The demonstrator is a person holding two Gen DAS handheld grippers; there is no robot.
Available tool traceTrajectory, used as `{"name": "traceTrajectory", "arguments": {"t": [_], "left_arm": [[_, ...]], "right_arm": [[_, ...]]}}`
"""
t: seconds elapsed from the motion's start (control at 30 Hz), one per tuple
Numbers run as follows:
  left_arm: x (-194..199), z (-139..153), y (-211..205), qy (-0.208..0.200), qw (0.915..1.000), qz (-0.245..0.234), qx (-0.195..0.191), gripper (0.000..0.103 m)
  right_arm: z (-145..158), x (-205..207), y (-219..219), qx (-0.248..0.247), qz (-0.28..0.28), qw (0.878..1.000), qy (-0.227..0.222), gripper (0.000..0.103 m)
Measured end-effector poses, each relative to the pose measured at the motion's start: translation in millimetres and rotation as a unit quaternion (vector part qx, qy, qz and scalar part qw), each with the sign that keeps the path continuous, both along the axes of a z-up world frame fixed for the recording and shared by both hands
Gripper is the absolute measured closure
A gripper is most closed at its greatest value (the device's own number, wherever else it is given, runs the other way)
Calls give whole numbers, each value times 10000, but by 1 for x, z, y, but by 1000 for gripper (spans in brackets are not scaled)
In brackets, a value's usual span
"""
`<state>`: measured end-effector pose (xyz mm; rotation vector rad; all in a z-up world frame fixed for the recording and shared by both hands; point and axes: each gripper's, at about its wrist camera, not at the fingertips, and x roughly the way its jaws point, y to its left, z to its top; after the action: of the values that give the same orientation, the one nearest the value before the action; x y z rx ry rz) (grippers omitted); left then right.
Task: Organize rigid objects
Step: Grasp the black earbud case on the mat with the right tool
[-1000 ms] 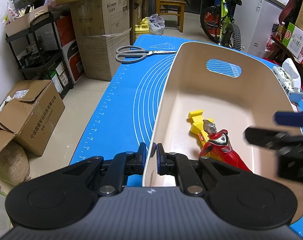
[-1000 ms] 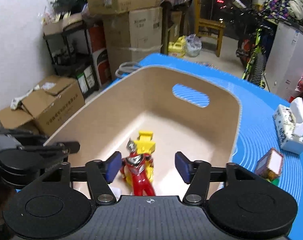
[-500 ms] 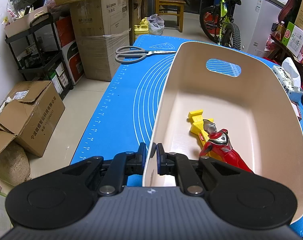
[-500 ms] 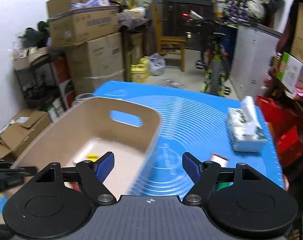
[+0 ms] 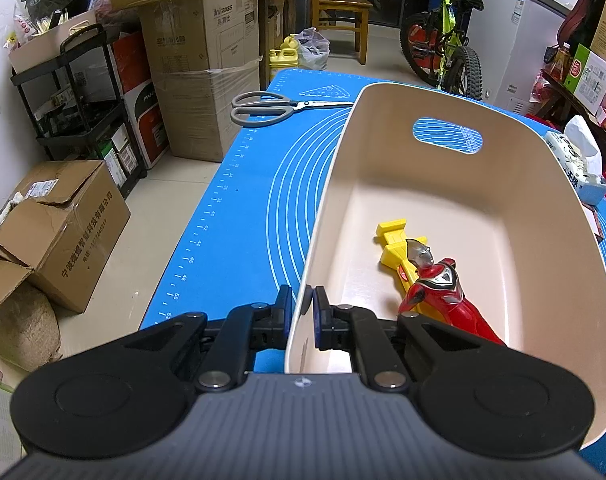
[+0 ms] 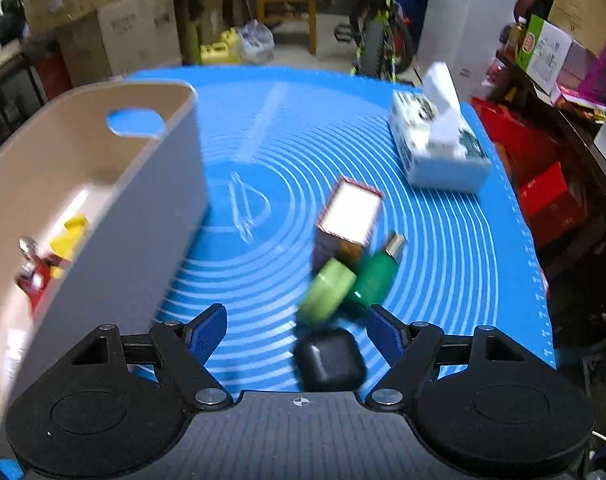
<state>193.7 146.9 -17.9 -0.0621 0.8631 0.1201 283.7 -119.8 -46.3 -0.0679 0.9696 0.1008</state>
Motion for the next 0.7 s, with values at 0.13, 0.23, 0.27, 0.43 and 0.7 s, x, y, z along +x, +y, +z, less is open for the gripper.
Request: {"name": "traceTrajectory", "arguments": {"t": [0.13, 0.23, 0.27, 0.43, 0.7], "left_arm": [[0, 0, 0, 0, 10000, -1, 0, 90], [0, 0, 0, 1, 10000, -2, 1, 90], [0, 0, 0, 0, 10000, -3, 1, 90], [0, 0, 0, 0, 10000, -5, 2, 90], [0, 0, 0, 1, 10000, -6, 1, 90]], "right_arm": [[-15, 4, -10, -7, -61, 9997, 241, 23], [-24, 5, -12, -55, -64, 9992, 387, 23], [-26, 4, -12, -83, -63, 9991, 415, 23], [-35, 6, -12, -154, 23, 9992, 373, 23], [-41, 9, -22, 89, -98, 9992, 388, 33]]}}
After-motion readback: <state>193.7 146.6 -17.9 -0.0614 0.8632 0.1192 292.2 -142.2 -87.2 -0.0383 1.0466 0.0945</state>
